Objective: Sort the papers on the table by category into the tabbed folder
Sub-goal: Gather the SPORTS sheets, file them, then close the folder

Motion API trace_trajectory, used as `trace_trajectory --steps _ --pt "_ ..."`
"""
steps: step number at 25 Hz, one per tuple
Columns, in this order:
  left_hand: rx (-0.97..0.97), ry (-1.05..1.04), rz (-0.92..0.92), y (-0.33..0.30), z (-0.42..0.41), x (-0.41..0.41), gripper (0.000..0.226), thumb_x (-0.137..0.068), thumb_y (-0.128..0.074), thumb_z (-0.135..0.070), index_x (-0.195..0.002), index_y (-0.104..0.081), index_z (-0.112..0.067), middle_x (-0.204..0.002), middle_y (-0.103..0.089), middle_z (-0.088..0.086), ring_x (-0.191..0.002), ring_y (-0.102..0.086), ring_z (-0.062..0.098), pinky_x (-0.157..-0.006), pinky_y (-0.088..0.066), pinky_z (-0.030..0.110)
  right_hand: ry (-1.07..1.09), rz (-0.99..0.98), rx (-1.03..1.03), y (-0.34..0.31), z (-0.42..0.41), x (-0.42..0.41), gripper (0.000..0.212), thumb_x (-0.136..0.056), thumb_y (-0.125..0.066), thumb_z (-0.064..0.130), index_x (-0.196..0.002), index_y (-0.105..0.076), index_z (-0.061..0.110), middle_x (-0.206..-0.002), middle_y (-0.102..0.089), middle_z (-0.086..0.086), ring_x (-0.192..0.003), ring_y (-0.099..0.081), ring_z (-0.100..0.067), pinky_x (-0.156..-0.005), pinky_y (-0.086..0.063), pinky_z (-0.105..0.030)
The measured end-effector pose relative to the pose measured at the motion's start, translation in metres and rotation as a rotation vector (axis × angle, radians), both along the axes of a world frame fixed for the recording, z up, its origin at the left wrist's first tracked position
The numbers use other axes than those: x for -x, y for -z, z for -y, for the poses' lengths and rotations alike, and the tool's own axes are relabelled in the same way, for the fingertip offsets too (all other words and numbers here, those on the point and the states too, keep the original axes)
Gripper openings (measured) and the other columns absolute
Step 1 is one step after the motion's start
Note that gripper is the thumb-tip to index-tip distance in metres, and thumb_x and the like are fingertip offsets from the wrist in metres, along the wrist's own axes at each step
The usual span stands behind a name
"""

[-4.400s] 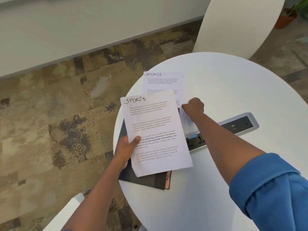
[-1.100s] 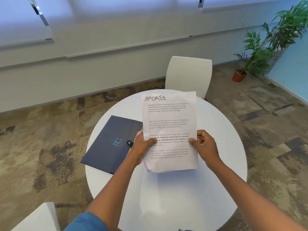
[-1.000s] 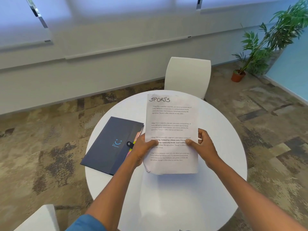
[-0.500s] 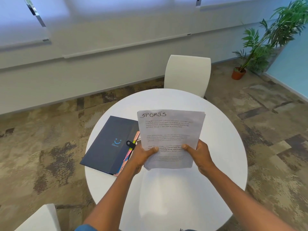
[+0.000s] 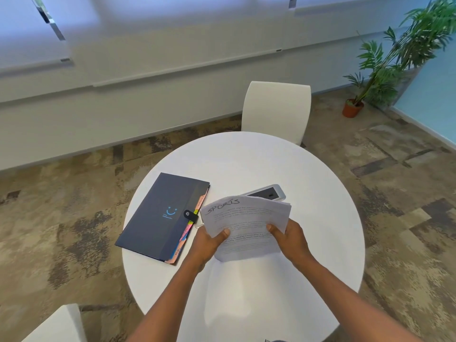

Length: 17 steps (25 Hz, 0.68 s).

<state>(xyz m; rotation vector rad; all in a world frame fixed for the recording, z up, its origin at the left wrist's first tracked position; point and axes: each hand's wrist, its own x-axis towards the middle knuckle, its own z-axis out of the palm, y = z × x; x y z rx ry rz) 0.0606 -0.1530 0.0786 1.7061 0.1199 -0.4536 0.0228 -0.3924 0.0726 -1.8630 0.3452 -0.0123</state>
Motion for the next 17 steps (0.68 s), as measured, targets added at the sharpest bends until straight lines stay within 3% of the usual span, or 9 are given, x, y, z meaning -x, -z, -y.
trace_trajectory --steps 4,8,12,17 --pt "-0.023 -0.003 -0.024 0.006 0.003 0.002 0.033 -0.089 -0.071 -0.028 -0.118 -0.059 -0.035 -0.118 -0.068 -0.001 -0.11 -0.063 0.026 -0.094 -0.054 0.052 0.021 -0.015 0.031 0.005 0.005 0.004 0.019 -0.093 -0.066 0.021 -0.111 -0.061 0.025 -0.099 -0.069 0.003 -0.09 -0.066 -0.015 -0.071 -0.053 -0.02" --pt "-0.02 -0.056 0.009 0.008 0.009 0.003 0.036 -0.091 -0.068 -0.023 -0.126 -0.057 -0.025 -0.116 -0.068 0.003 -0.108 -0.063 0.028 -0.093 -0.055 0.053 0.025 -0.008 0.003 0.008 0.005 0.007 0.018 -0.094 -0.065 0.021 -0.105 -0.059 0.034 -0.096 -0.067 0.012 -0.09 -0.066 -0.012 -0.076 -0.056 -0.027" --pt "-0.079 -0.063 -0.002 0.013 0.012 0.009 0.032 -0.093 -0.066 -0.022 -0.122 -0.055 -0.026 -0.117 -0.066 0.004 -0.108 -0.062 0.029 -0.091 -0.055 0.047 0.005 -0.068 0.053 0.02 0.008 0.012 0.016 -0.094 -0.064 0.022 -0.11 -0.061 0.024 -0.101 -0.069 0.001 -0.093 -0.067 -0.018 -0.079 -0.058 -0.034" --pt "-0.128 -0.098 0.026 0.018 0.012 0.014 0.034 -0.094 -0.065 -0.025 -0.127 -0.058 -0.019 -0.117 -0.067 0.005 -0.106 -0.063 0.028 -0.09 -0.058 0.047 -0.012 -0.061 0.052 0.023 0.007 0.018 0.022 -0.096 -0.062 0.018 -0.117 -0.061 0.021 -0.103 -0.066 0.008 -0.09 -0.063 -0.007 -0.07 -0.05 -0.013"
